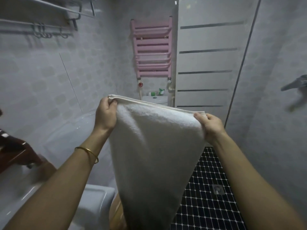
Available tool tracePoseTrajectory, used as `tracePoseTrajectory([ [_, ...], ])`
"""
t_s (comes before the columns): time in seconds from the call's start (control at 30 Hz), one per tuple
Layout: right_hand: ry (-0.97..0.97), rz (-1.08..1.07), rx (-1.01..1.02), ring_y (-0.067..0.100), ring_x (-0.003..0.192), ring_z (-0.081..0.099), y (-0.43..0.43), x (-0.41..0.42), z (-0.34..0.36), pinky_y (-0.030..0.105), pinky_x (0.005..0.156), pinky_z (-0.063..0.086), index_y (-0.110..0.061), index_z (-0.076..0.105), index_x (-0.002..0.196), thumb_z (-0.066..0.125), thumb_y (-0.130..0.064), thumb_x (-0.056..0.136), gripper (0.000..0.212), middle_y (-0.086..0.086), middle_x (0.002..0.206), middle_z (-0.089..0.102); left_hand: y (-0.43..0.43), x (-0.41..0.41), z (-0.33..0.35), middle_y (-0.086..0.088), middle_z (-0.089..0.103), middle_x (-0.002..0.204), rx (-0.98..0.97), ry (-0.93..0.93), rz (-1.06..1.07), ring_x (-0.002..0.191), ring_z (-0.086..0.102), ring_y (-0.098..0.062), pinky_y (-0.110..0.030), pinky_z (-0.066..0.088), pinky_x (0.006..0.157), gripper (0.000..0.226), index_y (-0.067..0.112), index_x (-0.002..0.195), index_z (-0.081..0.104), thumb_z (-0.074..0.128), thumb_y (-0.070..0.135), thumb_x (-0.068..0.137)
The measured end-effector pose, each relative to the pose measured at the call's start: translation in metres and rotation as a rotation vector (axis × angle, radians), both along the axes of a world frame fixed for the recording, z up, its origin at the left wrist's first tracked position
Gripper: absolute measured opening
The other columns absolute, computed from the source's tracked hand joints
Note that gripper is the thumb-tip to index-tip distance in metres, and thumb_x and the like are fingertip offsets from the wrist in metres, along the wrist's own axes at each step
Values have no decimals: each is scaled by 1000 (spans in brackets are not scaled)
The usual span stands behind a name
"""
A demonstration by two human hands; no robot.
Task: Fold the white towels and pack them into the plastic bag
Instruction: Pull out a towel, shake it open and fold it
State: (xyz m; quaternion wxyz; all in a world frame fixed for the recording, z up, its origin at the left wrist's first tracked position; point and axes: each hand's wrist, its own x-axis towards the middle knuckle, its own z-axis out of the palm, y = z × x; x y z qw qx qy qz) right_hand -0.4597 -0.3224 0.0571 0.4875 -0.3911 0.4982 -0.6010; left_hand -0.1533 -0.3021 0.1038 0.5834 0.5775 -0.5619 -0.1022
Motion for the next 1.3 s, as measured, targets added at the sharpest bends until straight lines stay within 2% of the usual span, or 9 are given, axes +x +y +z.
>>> tracePoseTrajectory([
  [0.27, 143, 57, 20, 21, 70, 58, -13, 18, -8, 32, 62, 50, -7, 60, 85, 64, -26, 89, 20, 11, 84, 64, -3, 17, 4, -3, 55, 98, 46, -21, 100, 89, 50, -18, -27, 35, 73, 20, 10, 101, 53, 39, 24, 100],
  [0.4, -194, 373, 274, 33, 102, 63, -4, 21, -35, 45, 90, 51, 1, 59, 117, 74, -42, 72, 64, 16, 110, 66, -8, 27, 6, -5, 58, 99, 43, 97, 79, 91, 53, -20, -36, 43, 81, 20, 11, 99, 54, 41, 26, 98],
  [0.5, -235, 588, 356, 24, 88, 66, 5, 31, -60, 38, 83, 50, -2, 58, 118, 89, -49, 43, 94, 10, 83, 71, -11, 34, 7, -4, 58, 99, 49, 157, 67, 91, 53, -19, -38, 46, 85, 24, 9, 102, 56, 42, 27, 96],
  [0.6, -113, 687, 396, 27, 102, 57, 10, 51, -76, 36, 89, 46, -3, 58, 118, 86, -40, 56, 77, 13, 103, 67, -9, 38, 8, -2, 57, 97, 57, 153, 74, 89, 52, -17, -35, 45, 83, 29, 7, 103, 57, 42, 29, 93],
  [0.73, -57, 663, 281, 22, 82, 63, 6, 72, -73, 37, 74, 54, -4, 55, 113, 52, -25, 95, 28, 13, 100, 61, -4, 49, 8, -4, 60, 97, 49, 158, 97, 89, 54, -18, -37, 46, 85, 31, 8, 102, 58, 40, 30, 90],
  [0.97, 239, 223, 57, 24, 90, 57, -6, 97, -64, 46, 82, 51, -9, 50, 104, 38, -34, 101, 28, 17, 111, 58, 1, 57, 0, -4, 59, 98, 40, 183, 135, 90, 54, -19, -37, 47, 85, 29, 6, 104, 57, 40, 27, 95],
  [1.1, 74, 239, 132, 22, 78, 61, 1, 101, -71, 40, 74, 53, -8, 53, 89, 49, -40, 96, 34, 11, 92, 62, -3, 48, 7, -1, 57, 97, 20, 201, 149, 91, 54, -17, -32, 45, 84, 20, 11, 101, 54, 40, 25, 98],
  [1.2, -194, 390, 265, 45, 104, 60, 8, 100, -87, 53, 94, 48, 1, 56, 114, 68, -34, 81, 50, 20, 115, 65, -7, 41, 14, -1, 58, 101, 6, 209, 132, 93, 55, -16, -30, 45, 84, 23, 9, 105, 55, 40, 24, 98],
  [1.3, -351, 555, 332, 31, 103, 63, 18, 104, -103, 37, 88, 54, 4, 54, 119, 74, -17, 70, 58, 18, 114, 66, -8, 36, 18, -1, 58, 100, -6, 242, 114, 92, 54, -15, -29, 45, 83, 22, 9, 106, 55, 40, 23, 99],
])
